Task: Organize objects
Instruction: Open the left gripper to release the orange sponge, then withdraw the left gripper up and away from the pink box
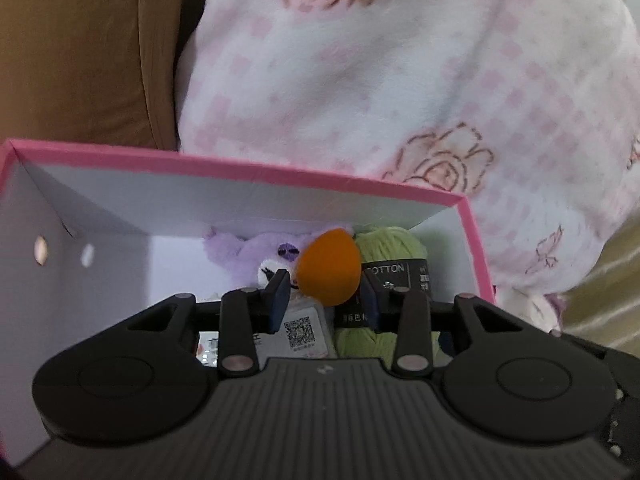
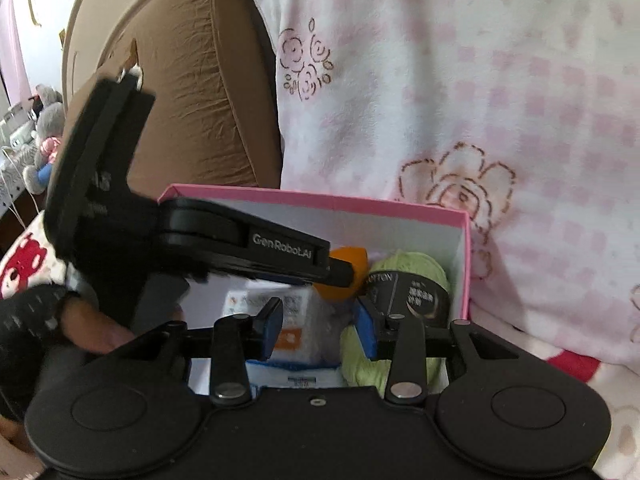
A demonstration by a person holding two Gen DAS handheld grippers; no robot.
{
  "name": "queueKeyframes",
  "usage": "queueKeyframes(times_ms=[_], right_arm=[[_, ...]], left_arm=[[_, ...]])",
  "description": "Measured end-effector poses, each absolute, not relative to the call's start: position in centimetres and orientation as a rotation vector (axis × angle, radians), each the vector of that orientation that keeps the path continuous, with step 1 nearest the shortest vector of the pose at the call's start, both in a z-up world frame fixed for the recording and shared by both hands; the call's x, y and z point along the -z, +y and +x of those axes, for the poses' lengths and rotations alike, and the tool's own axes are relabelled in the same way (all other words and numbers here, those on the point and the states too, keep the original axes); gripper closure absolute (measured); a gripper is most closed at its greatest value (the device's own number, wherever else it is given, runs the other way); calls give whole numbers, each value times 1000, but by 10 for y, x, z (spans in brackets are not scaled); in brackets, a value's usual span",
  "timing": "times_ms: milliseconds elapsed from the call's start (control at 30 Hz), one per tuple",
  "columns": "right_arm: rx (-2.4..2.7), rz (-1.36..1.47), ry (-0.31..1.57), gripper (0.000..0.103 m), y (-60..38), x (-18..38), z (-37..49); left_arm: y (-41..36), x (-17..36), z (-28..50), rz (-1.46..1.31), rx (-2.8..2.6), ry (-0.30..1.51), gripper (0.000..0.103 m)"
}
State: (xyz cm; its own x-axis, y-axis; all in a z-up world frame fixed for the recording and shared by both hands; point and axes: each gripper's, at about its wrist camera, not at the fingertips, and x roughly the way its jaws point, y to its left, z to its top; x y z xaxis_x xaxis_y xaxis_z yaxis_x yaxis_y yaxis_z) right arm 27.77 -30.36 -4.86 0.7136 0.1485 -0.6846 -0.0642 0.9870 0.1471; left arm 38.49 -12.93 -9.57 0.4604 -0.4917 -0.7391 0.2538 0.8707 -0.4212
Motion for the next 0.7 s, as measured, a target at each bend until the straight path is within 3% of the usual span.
queueKeyframes(times_ms=[200,500,700], right_arm=[[-104,162,720,58,-295,44,254],[-93,106,704,43,-267,28,220],[-42,114,746,42,-260,19,202]], left_arm=[[-123,68,358,-219,461,981,62],[-88,27,317,-143,395,975,59],[-64,3,283,-144,380,993,56]])
